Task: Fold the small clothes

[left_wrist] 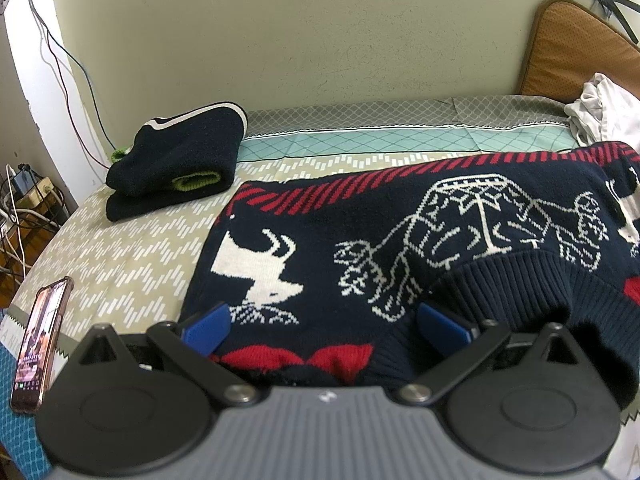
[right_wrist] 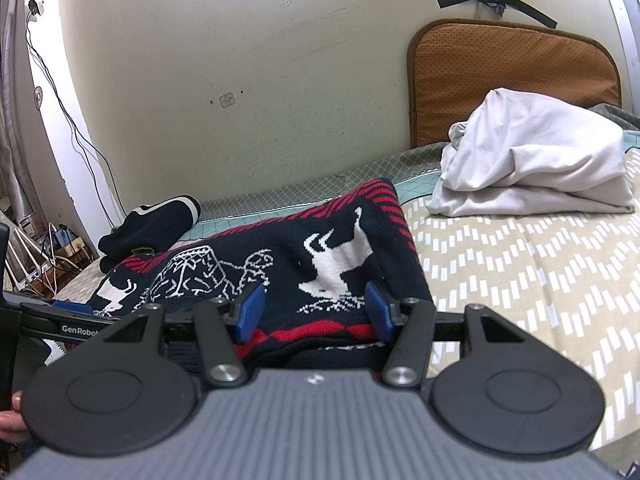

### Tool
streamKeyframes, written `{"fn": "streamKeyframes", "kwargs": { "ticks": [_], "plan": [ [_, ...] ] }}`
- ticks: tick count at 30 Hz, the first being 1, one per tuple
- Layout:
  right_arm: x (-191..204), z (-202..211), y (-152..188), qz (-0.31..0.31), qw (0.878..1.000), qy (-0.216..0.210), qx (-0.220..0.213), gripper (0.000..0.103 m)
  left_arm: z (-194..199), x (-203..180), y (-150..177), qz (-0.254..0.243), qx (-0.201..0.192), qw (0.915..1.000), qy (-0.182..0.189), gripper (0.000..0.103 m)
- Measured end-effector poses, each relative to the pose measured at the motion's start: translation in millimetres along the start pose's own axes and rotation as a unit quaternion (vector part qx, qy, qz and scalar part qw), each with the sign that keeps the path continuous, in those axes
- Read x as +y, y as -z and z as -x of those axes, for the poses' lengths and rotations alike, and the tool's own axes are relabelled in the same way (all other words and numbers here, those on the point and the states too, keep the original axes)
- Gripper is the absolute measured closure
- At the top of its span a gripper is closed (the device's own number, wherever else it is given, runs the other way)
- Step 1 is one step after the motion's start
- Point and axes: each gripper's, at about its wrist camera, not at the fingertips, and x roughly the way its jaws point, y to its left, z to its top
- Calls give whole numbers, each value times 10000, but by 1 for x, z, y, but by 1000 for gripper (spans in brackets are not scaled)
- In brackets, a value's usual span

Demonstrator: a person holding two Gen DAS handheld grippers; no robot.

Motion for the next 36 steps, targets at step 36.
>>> {"fn": "streamKeyframes", "kwargs": {
  "ticks": [36],
  "plan": [
    [0, 2, -1, -37, 10000, 4, -44, 45, -1, 1, 0, -15, 7, 10000, 13, 0]
  ]
}}
